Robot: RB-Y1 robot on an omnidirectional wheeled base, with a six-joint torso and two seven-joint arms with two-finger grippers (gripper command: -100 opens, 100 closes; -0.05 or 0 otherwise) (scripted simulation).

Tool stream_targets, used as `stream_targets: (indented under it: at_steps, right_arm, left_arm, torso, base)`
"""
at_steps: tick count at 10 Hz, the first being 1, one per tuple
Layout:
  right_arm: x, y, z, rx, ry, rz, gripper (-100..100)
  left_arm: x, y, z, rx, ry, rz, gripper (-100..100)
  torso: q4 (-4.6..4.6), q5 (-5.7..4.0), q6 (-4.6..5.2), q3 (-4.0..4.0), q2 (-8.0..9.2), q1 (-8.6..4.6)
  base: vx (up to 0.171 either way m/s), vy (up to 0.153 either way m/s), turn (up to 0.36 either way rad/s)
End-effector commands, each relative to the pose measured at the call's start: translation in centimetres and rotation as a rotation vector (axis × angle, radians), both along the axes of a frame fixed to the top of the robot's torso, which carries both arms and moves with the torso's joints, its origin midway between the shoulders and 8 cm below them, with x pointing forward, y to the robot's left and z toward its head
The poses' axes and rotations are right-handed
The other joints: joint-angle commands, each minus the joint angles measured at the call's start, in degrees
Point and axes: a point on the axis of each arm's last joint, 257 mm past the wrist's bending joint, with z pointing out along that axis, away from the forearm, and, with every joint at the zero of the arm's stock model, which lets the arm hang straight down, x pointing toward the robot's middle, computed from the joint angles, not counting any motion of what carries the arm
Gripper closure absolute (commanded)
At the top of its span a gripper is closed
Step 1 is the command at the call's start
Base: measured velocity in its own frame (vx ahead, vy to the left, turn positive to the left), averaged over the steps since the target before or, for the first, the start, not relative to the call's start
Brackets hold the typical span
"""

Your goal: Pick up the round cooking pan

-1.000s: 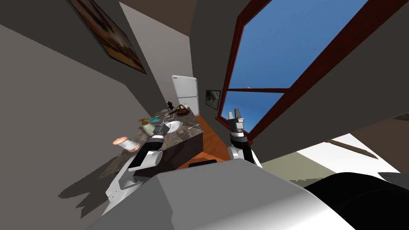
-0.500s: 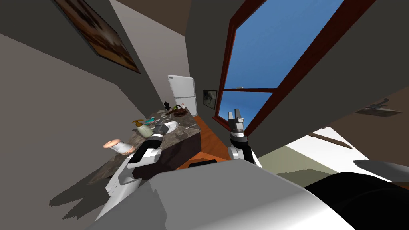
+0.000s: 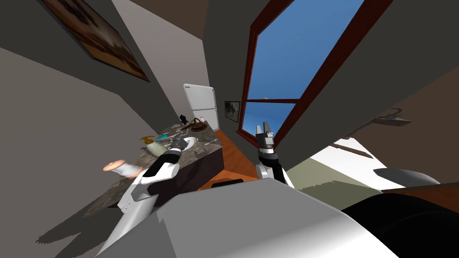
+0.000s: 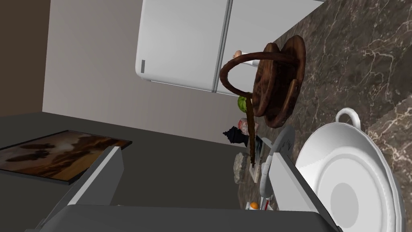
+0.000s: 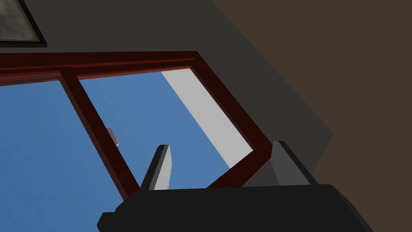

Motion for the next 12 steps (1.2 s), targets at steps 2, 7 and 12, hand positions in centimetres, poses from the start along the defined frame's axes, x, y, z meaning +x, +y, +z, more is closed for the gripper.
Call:
stream_targets:
  at_steps: [2,7,12]
  right_arm:
    - [0.0,0.0,0.0,0.0,0.0,0.0,0]
    - [0.0,0.0,0.0,0.0,0.0,0.0,0]
    - [0.0,0.0,0.0,0.0,0.0,0.0,0]
  left_arm:
    - [0.5,1.9,-1.4,-0.035,0.062,0.033,-100]
    - [1.2,5.2,-3.3,-0.091,0.162,0.1,-100]
    - [1.3,7.5,-5.3,-0.129,0.254,0.154,-100]
  torso:
    - [0.0,0.0,0.0,0.01,0.02,-0.01]
    - [-0.01,0.02,-0.04,-0.03,-0.05,0.1]
    - [-0.02,0.04,-0.03,-0.04,-0.07,0.16]
  base:
    - [-0.023,-0.029,-0.106]
    - [-0.008,-0.008,-0.072]
    - [-0.002,0.009,-0.055]
